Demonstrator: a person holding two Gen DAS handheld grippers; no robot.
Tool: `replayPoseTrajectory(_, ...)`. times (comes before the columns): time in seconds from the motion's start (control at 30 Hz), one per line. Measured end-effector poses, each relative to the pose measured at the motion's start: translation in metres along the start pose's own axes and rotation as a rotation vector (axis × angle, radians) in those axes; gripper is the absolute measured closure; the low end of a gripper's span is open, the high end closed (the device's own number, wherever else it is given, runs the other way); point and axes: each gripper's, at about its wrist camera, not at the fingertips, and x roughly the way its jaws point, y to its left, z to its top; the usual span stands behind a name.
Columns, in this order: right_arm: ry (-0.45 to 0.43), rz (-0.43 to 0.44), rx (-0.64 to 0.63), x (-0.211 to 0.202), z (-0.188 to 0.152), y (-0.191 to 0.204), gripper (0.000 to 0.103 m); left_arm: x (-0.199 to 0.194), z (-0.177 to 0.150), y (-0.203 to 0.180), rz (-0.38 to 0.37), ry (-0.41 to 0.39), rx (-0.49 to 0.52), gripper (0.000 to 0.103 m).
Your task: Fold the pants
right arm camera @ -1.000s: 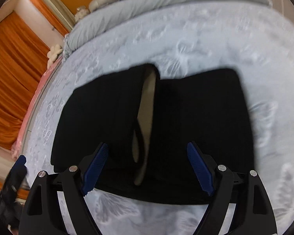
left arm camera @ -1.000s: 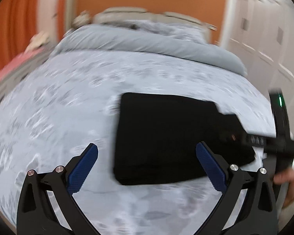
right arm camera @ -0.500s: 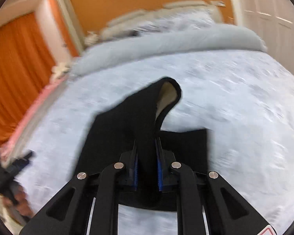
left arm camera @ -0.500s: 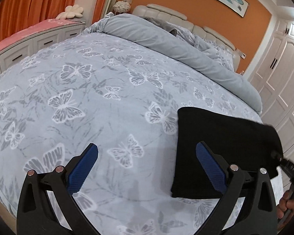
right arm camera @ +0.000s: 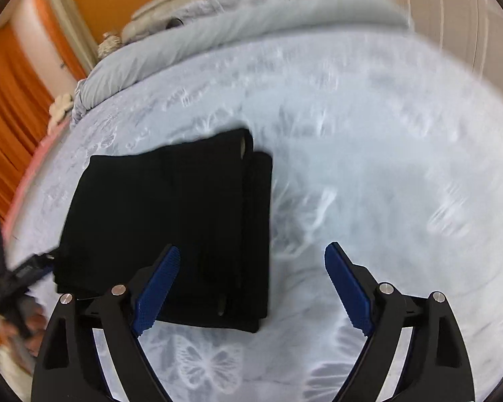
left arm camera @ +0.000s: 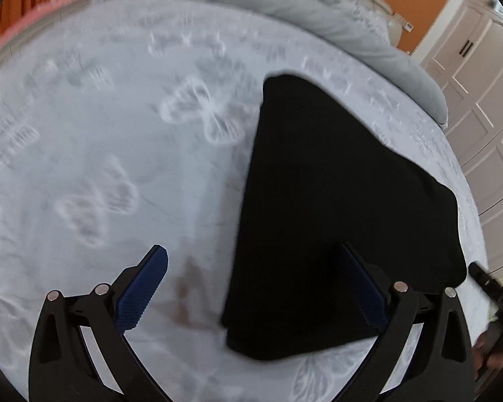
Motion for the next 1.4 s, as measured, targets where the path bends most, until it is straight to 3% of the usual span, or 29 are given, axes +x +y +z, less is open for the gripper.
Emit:
replayPoseTrajectory(0.13,0.123,0.096,0.085,0.04,-0.007,-0.011,0.02,0.022,0.0,0.001,-0.079,0.058,-0.037,0.005)
replayPoseTrajectory(0.17,0.121,0.134,0.096,0.045,-0.009,-0.009,0.042,0.022,0.0,0.001,-0.081,0.053,-0.037,0.007)
replayPoseTrajectory(0.2,0.114,0.169,0.085,0.045,-0.008,-0.003,0.046,0.021,0.001,-0.001,-0.104,0.051,-0.021,0.03)
replayPoseTrajectory(0.23,0.105,0.155,0.074,0.043,-0.006,0.003,0.062,0.019,0.002,-0.004,-0.156,0.071,-0.01,0.044)
replayPoseTrajectory(0.3,0.072,0.162,0.044,0.025,0.0,0.017,0.07,0.007,0.004,-0.006,-0.156,0.072,-0.02,0.065)
replayPoseTrajectory(0.43,-0.006,0.278,-0.006,-0.03,0.0,0.045,0.072,-0.048,0.006,-0.007,-0.213,0.043,0.021,0.074)
replayPoseTrajectory(0.53,-0.006,0.292,-0.068,-0.061,-0.021,0.056,0.068,-0.095,-0.013,0.011,-0.255,0.048,0.047,0.073)
replayPoseTrajectory(0.63,0.135,0.299,-0.018,-0.039,-0.056,0.036,0.05,-0.096,-0.037,0.032,-0.179,0.102,0.057,0.055)
replayPoseTrajectory(0.67,0.222,0.173,-0.014,-0.019,-0.076,0.027,0.047,-0.09,-0.045,0.038,-0.115,0.119,0.071,0.053)
replayPoseTrajectory(0.7,0.244,0.078,-0.023,-0.01,-0.086,0.023,0.043,-0.087,-0.054,0.045,-0.037,0.122,0.091,0.053)
replayPoseTrajectory(0.77,0.176,0.118,-0.01,-0.022,-0.089,0.02,0.043,-0.095,-0.06,0.056,-0.032,0.091,0.113,0.047)
replayPoseTrajectory(0.83,0.064,0.133,-0.043,-0.049,-0.083,0.026,0.043,-0.116,-0.06,0.061,-0.039,0.005,0.115,0.037)
replayPoseTrajectory(0.87,0.021,0.157,-0.059,-0.059,-0.081,0.031,0.042,-0.128,-0.06,0.059,-0.036,-0.055,0.13,0.023)
replayPoseTrajectory(0.9,0.013,0.165,-0.067,-0.062,-0.081,0.032,0.041,-0.135,-0.06,0.055,-0.033,-0.098,0.143,0.015)
replayPoseTrajectory(1.0,0.072,0.115,-0.085,-0.044,-0.074,0.048,0.041,-0.15,-0.064,0.03,-0.053,-0.179,0.22,0.014)
replayPoseTrajectory(1.03,0.119,0.097,-0.09,-0.03,-0.075,0.052,0.055,-0.151,-0.069,0.017,-0.068,-0.188,0.265,0.014)
replayPoseTrajectory(1.07,0.148,0.098,-0.096,-0.022,-0.073,0.056,0.088,-0.15,-0.072,0.007,-0.075,-0.191,0.3,0.013)
replayPoseTrajectory(1.17,0.13,0.074,-0.137,-0.026,-0.069,0.063,0.095,-0.14,-0.098,-0.038,-0.096,-0.183,0.47,0.012)
replayPoseTrajectory(1.23,0.106,0.157,-0.128,-0.04,-0.065,0.065,0.096,-0.129,-0.112,-0.064,-0.114,-0.162,0.569,0.012)
replayPoseTrajectory(1.33,0.074,0.326,-0.089,-0.057,-0.055,0.064,0.097,-0.114,-0.133,-0.101,-0.085,-0.175,0.691,0.012)
replayPoseTrajectory(1.4,0.08,0.389,-0.074,-0.057,-0.047,0.068,0.097,-0.101,-0.141,-0.121,-0.068,-0.171,0.742,0.012)
